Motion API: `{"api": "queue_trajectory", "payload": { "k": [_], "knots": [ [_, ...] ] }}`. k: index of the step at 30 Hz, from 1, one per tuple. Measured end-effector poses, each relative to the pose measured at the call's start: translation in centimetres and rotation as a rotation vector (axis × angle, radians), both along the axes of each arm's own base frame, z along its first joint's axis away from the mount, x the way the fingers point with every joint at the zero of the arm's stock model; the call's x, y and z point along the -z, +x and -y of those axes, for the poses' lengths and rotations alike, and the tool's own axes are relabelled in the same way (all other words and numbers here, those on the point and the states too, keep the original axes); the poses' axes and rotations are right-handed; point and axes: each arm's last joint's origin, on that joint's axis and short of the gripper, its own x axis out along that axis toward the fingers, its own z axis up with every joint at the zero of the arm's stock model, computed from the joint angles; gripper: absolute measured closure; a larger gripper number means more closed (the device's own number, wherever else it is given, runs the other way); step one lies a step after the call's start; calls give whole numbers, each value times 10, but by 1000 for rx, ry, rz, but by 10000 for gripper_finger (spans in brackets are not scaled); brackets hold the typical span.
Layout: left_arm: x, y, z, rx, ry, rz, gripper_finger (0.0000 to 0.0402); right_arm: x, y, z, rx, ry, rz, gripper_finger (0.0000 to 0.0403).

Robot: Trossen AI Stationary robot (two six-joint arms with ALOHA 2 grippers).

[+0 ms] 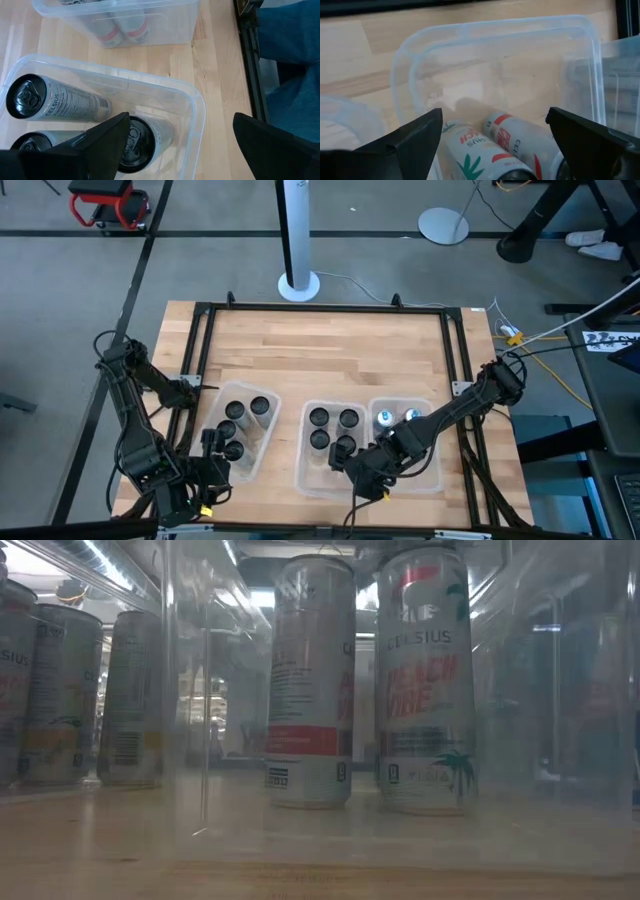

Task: Sort soda cans
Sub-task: Adjust the transparent bins

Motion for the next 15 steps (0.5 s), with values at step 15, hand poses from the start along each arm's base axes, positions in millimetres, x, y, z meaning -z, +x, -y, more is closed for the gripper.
{"api": "queue_trajectory", "payload": {
  "k": [15],
  "knots": [
    [-1,2,3,-44,-62,33,59,-15,4,0,32,-25,66,39]
  ]
}}
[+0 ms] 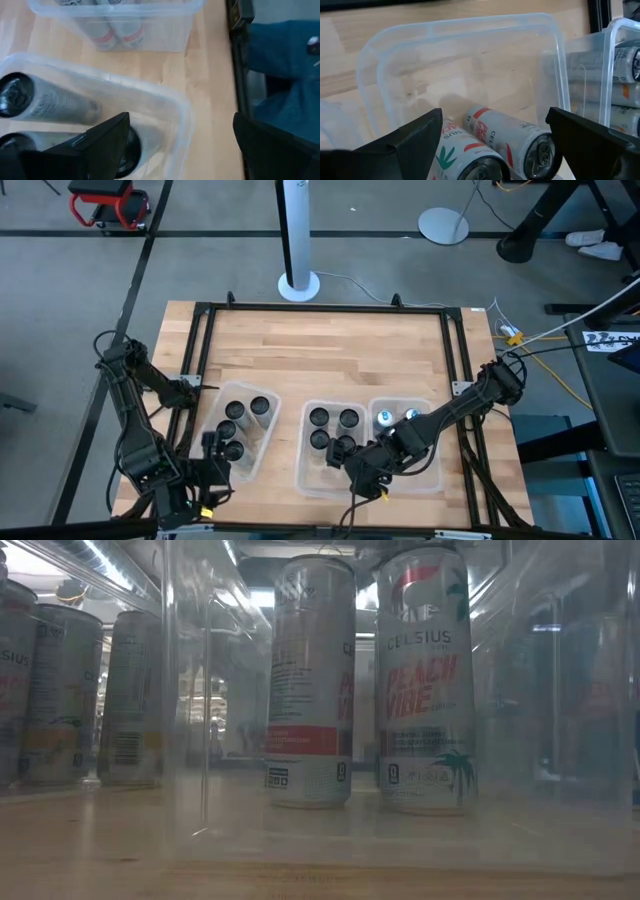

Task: Sort soda cans
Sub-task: Adjust the transparent bins

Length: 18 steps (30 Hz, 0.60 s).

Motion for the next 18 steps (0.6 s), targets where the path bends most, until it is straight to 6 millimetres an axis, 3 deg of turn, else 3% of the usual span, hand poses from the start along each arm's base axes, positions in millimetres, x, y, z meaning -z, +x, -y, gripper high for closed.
{"api": "queue_trajectory", "payload": {
  "k": [10,18],
  "knots": [
    [1,-3,6,-20,-92,-42,59,0,0,0,1,1,0,39],
    [23,-18,12,-191,-59,-233,59,0,0,0,1,1,2,39]
  ]
}}
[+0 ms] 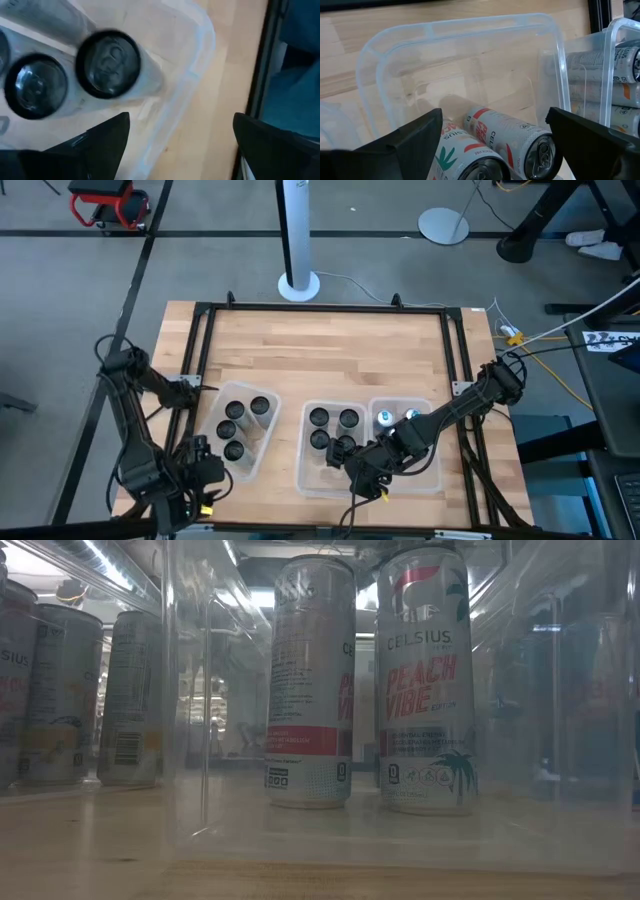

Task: Sort soda cans
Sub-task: Adjust the transparent bins

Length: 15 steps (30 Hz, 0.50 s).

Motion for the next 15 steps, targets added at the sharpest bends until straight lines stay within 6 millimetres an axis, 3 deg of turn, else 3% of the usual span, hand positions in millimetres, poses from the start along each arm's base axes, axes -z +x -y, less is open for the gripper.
{"api": "queue_trajectory", "payload": {
  "k": [7,15],
  "knots": [
    [13,2,8,-18,24,-43,59,0,0,0,0,0,3,39],
    [35,19,14,65,123,-129,59,-1,0,0,0,2,7,39]
  ]
}}
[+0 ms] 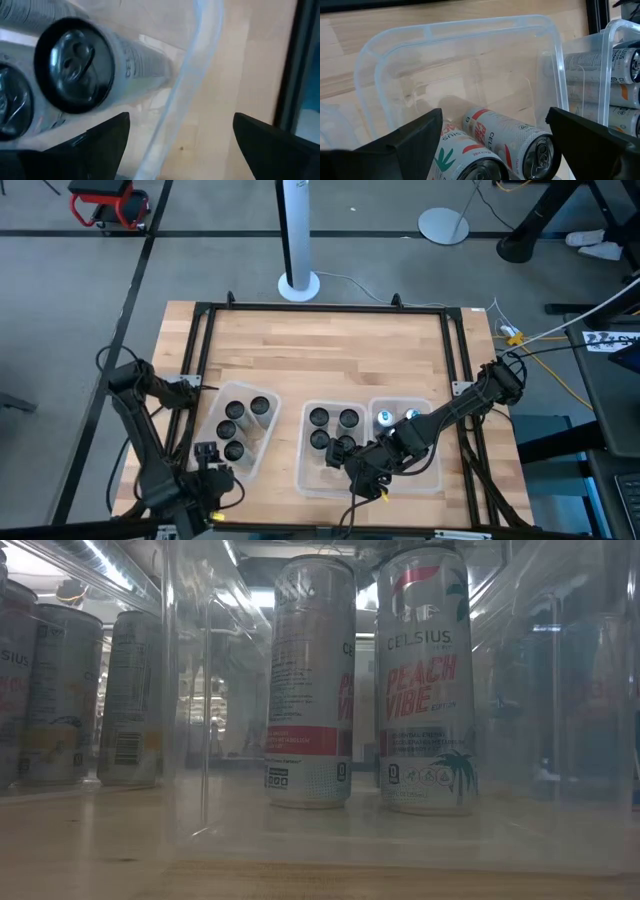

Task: Sort soda cans
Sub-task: Adjust the transparent bins

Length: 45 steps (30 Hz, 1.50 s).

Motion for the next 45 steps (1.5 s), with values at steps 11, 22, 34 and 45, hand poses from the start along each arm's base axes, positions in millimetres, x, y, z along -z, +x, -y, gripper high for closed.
{"api": "queue_trajectory", "payload": {
  "k": [11,22,34,45],
  "knots": [
    [11,18,1,99,8,-56,204,-1,0,0,0,0,2,39],
    [11,32,-4,170,11,-37,378,-1,0,1,8,-12,9,39],
    [10,58,-12,158,-53,18,371,-1,0,1,9,-13,8,39],
    [9,72,-14,220,-57,69,367,-1,0,1,9,-13,8,39]
  ]
}}
